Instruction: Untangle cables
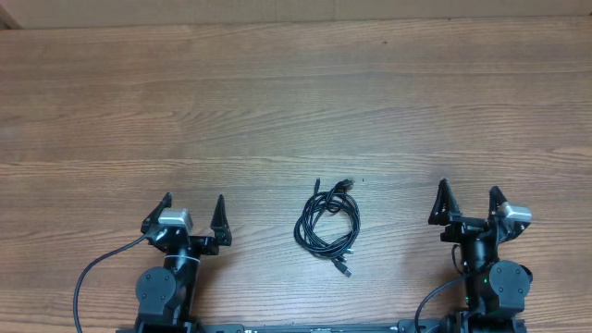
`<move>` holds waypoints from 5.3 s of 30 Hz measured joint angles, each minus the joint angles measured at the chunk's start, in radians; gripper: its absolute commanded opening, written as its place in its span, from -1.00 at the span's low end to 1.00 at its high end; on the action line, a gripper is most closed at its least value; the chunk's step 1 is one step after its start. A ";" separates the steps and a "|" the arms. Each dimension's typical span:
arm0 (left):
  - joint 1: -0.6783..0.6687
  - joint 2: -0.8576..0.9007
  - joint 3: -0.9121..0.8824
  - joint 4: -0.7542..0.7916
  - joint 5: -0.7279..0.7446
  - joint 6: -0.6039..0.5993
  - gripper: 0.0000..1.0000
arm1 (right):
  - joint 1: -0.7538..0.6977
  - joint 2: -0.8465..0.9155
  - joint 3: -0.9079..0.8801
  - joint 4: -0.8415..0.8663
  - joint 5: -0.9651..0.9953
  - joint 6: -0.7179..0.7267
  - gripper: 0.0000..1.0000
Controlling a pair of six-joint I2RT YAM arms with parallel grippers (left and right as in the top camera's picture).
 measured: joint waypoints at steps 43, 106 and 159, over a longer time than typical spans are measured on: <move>0.000 0.000 0.000 0.000 0.000 0.000 0.99 | 0.000 0.000 0.000 0.000 0.000 0.000 1.00; 0.000 0.088 0.293 -0.372 0.016 0.076 0.99 | 0.000 0.000 0.000 0.000 0.001 0.000 1.00; 0.000 1.026 0.896 -0.731 0.054 0.083 0.99 | 0.000 0.000 0.000 0.000 0.000 0.000 1.00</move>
